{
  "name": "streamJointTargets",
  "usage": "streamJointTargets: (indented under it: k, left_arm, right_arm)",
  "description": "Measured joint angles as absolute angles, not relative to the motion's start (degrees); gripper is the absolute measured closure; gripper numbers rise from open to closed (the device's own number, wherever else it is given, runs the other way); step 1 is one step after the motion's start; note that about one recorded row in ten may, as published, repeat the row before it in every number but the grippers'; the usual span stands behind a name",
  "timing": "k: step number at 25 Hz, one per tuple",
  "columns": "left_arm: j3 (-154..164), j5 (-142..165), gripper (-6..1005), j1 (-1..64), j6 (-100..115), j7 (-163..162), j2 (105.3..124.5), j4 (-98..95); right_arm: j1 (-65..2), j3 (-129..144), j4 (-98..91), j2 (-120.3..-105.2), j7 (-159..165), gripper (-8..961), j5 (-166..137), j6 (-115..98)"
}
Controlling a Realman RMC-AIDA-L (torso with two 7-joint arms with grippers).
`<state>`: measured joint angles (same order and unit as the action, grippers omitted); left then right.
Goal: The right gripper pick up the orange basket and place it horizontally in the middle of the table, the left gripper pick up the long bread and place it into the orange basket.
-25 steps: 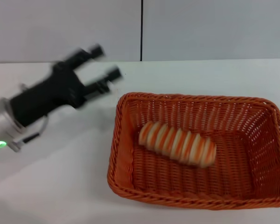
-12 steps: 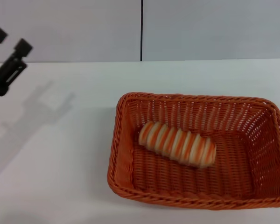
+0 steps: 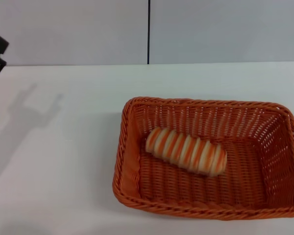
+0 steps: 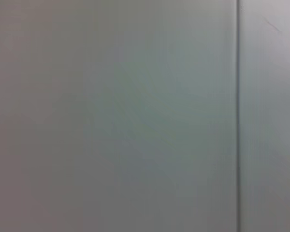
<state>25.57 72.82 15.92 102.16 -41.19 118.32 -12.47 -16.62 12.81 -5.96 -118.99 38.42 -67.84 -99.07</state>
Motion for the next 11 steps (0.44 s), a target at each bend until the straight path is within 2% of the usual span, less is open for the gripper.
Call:
streamJointTargets:
  k: [11]
  left_arm:
    - [18.8,72.7,174,14.5,106.2,-30.1,118.41,-1.6]
  right_arm:
    - [-10.4,5.2,-8.1,-118.76,36.9,409,-67.8,-99.7]
